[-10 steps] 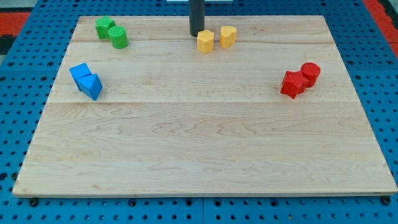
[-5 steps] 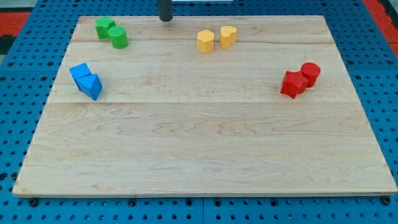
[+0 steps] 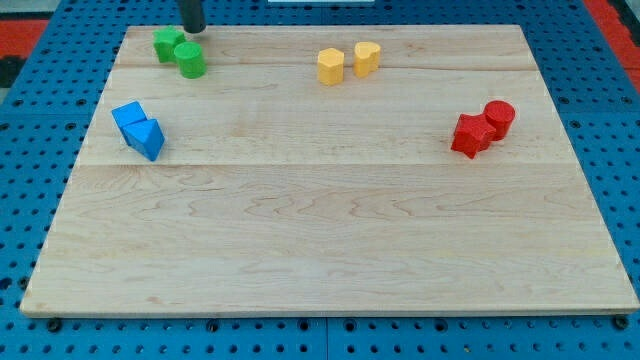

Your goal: Slide green star down a bit

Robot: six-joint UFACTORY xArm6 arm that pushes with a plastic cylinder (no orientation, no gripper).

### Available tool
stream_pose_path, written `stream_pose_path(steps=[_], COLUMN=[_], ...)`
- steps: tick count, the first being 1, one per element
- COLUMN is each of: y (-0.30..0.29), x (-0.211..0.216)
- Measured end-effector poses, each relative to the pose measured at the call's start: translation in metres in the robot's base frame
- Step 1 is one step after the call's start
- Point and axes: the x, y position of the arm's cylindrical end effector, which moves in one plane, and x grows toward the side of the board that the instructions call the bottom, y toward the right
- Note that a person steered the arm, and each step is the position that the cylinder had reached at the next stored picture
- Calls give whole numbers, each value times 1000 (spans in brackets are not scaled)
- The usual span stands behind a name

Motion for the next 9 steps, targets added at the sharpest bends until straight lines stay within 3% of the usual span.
stream_pose_path(steps=[4, 6, 9], y=[-27, -36, -58], x=[-1, 35, 17])
